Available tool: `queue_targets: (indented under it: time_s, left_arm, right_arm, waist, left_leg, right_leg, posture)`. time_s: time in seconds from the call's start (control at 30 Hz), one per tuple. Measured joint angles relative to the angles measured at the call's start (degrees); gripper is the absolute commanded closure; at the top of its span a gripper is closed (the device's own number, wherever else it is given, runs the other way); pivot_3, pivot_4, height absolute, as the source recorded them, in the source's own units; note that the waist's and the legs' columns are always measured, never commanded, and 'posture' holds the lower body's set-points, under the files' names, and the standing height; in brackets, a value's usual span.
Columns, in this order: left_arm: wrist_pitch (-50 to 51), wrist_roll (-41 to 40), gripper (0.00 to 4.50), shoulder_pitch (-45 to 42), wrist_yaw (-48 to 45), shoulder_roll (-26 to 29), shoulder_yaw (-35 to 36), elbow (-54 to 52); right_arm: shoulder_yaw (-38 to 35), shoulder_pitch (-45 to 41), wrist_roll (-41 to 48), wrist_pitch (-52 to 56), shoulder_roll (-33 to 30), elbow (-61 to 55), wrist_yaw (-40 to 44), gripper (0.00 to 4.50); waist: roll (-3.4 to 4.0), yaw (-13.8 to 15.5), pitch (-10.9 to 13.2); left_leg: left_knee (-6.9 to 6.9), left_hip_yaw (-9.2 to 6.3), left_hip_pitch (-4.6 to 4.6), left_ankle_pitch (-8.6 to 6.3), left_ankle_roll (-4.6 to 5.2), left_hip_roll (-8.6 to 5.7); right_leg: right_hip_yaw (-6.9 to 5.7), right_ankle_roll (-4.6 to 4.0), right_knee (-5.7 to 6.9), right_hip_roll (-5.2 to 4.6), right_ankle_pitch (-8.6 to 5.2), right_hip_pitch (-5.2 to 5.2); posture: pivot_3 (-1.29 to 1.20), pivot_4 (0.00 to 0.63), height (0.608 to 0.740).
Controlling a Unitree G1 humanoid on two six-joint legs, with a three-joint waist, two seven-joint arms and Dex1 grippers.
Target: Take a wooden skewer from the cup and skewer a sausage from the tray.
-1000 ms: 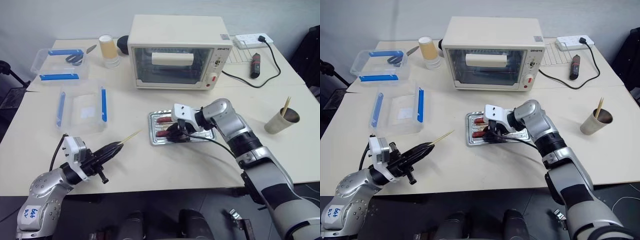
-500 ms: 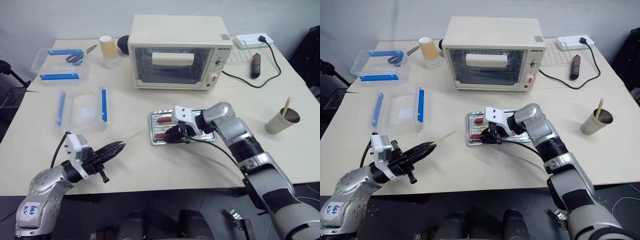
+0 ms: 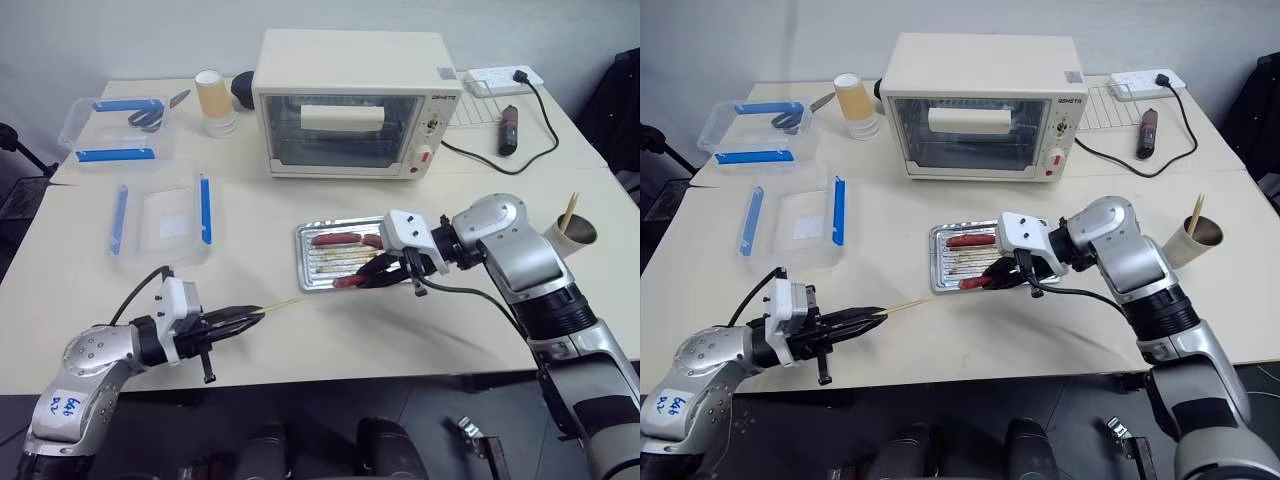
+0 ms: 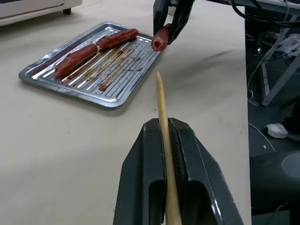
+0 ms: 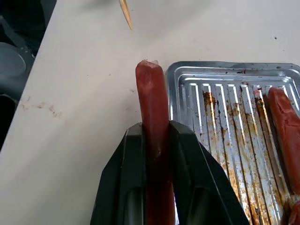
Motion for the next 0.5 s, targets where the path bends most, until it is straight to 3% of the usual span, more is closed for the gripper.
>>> queue_targets:
  time_s: [0.5]
  left_arm:
    - [0.13, 0.04, 4.50, -2.04, -1.00, -0.22, -1.61, 0.20]
  right_arm:
    - [2.59, 1.48, 0.54, 1.70, -0.60, -3.71, 0.04, 3.85]
  waist:
    - [0.00, 0.05, 0.00]
  left_leg:
    - [0.03, -0.03, 0.00, 0.00, 0.00, -0.01]
  right_leg:
    - [0.00, 0.00, 0.01, -0.01, 0.00, 0.01]
  posture:
    - [0.00, 0.150, 0.740]
